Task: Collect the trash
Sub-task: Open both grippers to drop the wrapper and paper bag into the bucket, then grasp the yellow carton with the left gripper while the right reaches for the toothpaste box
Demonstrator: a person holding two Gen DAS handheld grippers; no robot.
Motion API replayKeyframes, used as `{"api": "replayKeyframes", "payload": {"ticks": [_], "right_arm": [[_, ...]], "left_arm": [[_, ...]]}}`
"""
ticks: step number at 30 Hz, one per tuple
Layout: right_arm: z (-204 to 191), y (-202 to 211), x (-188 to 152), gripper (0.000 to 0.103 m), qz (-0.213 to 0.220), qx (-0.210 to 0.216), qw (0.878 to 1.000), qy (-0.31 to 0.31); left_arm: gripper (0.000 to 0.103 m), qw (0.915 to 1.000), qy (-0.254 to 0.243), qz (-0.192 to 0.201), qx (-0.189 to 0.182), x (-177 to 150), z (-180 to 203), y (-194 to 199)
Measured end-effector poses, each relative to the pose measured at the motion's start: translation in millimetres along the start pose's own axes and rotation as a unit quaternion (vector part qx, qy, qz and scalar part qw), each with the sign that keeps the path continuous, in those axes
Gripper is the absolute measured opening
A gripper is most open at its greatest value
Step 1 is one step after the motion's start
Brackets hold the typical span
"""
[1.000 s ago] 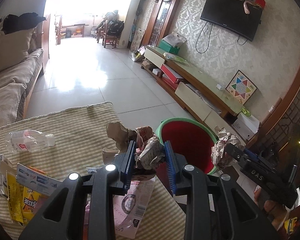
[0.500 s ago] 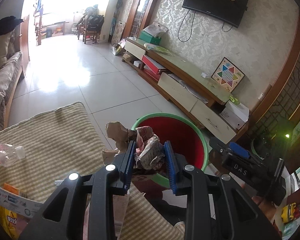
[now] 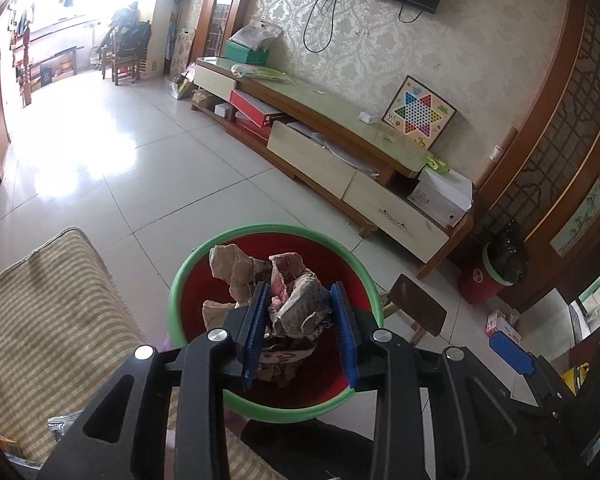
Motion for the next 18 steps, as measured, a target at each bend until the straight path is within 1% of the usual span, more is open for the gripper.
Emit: {"api": "replayKeyframes", "payload": {"ticks": [1, 3, 5, 10, 14, 18], "right_arm": [[1.0, 0.3, -0.4, 0.087, 0.000, -0.001, 1.000, -0.001], [1.4, 0.8, -1.4, 0.087, -0.001, 0.000, 1.000, -0.002], [1.6, 1.9, -2.5, 0.087, -0.001, 0.000, 1.000, -0.002], [-1.8, 7.2, -2.2, 0.087, 0.000, 0.002, 1.000, 0.003], [-11.0, 12.7, -3.9, 0.087, -0.003, 0.008, 1.000, 0.013], [-28.4, 22.6, -7.1, 0.087, -0.001, 0.020, 0.999, 0.031]], "left_arm": [[0.046, 1.0000, -0.001, 0.000, -0.001, 0.6, 2.3, -1.7], [0.063, 1.0000, 0.000, 0.003, 0.001, 0.6, 5.3, -2.1], [0.064, 1.0000, 0.002, 0.007, -0.001, 0.3, 5.6, -0.2], [0.064, 0.9999, 0.004, 0.014, 0.006, -2.2, 2.3, 12.1], [0.064, 0.9993, 0.022, 0.027, 0.012, -11.0, -7.3, 34.5], [0.064, 0.9985, 0.025, 0.039, 0.028, -26.4, -18.1, 63.7]]}}
Point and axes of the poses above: each gripper's, at about its wrist camera, not at the fingertips, and y roughly against the way its jaws point, z to its right, x to its top, the point moved 1 cm from there along -y, roughly the way its jaws point, and after that the axes turned 2 degrees about y, right-handed, at the moved point
